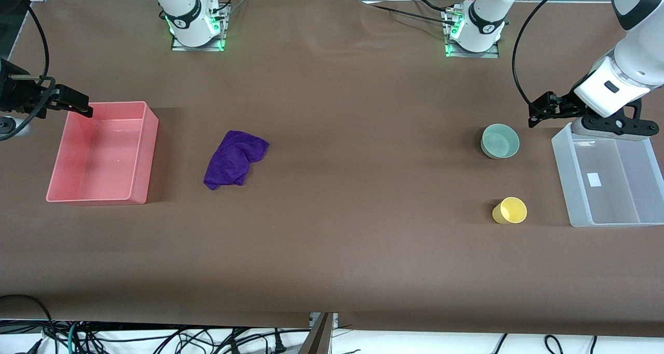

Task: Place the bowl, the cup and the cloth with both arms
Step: 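Reach the right gripper to the purple cloth while the left gripper reaches the bowl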

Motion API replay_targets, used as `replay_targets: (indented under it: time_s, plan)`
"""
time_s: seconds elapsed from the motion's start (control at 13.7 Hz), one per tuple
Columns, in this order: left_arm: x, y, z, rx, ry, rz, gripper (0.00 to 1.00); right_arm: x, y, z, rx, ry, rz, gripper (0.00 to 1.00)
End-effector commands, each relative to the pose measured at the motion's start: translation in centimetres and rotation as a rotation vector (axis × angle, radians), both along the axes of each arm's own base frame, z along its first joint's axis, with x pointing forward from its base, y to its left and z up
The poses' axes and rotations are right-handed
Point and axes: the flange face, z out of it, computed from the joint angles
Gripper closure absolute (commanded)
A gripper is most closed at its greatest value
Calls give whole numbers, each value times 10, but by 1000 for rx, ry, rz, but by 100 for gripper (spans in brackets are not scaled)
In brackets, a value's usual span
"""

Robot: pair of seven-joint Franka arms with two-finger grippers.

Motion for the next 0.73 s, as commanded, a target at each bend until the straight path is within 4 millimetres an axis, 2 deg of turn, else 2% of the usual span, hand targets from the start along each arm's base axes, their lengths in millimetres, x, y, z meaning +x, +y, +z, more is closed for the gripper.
replay_targets:
  time_s: [0.0, 0.44, 0.66]
  plan:
    - [-3, 1, 5, -10, -16, 11, 0, 0, -5, 2, 1, -9, 7, 0]
    - [-5, 1, -1, -9, -1, 4, 0, 0, -5, 2, 0, -8, 7, 0]
    - [-8, 4, -17, -5, 86, -1, 0, 4, 1, -7, 2, 6, 10, 0]
